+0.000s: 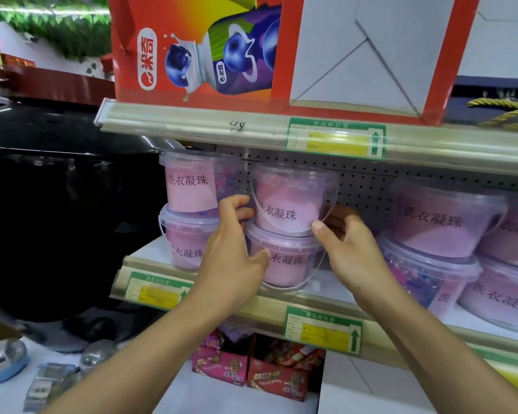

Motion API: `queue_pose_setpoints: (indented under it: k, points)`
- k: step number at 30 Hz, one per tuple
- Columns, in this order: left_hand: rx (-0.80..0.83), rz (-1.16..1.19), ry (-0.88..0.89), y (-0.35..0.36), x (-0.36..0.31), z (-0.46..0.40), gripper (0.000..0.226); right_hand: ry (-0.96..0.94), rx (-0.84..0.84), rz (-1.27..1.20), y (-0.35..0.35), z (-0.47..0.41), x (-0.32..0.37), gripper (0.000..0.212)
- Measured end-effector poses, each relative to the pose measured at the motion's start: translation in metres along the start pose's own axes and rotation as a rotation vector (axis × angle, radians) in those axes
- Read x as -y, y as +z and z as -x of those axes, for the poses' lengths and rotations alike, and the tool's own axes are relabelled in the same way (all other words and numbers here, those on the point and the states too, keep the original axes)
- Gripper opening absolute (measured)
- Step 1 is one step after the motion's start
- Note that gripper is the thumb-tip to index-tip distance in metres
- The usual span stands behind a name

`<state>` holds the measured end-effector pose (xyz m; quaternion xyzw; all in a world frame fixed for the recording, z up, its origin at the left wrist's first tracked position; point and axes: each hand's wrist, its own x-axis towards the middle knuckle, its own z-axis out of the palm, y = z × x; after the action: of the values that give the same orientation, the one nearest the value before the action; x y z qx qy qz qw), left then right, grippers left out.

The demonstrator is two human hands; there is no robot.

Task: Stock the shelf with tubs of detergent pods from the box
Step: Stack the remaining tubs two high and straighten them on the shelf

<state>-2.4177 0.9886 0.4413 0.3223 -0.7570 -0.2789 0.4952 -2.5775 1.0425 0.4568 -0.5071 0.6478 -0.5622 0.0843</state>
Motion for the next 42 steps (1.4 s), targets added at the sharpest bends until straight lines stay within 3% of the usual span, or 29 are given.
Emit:
queue_pose_setpoints:
  k: [12, 18, 21, 25, 29, 35, 42]
  points:
    - [0.082, 0.025, 0.012, -0.01, 0.006, 0.003, 0.063, -0.009, -0.056, 0.058, 0.001, 0.01, 0.003, 0.026]
    - [0.131, -0.105, 0.088, -0.014, 0.002, 0.013, 0.062, -0.095, 0.043, 0.181, -0.004, 0.034, -0.001, 0.05]
    - [0.084, -0.181, 0.148, -0.014, -0.007, 0.026, 0.063, -0.173, -0.07, 0.28, -0.02, 0.055, 0.001, 0.046]
    - [0.069, -0.219, 0.315, -0.004, -0.025, 0.041, 0.061, -0.343, -0.361, 0.435, -0.063, 0.075, -0.011, 0.026]
    - [0.112, -0.202, 0.361, 0.02, -0.04, 0.043, 0.054, -0.261, -0.496, 0.534, -0.113, 0.069, -0.036, 0.033]
    - [0.189, -0.149, 0.288, 0.069, -0.052, 0.039, 0.049, -0.285, -0.264, 0.72, -0.149, 0.054, -0.062, 0.04]
    - [0.235, -0.135, 0.17, 0.11, -0.06, 0.041, 0.058, -0.514, -0.196, 0.713, -0.162, 0.037, -0.072, 0.029]
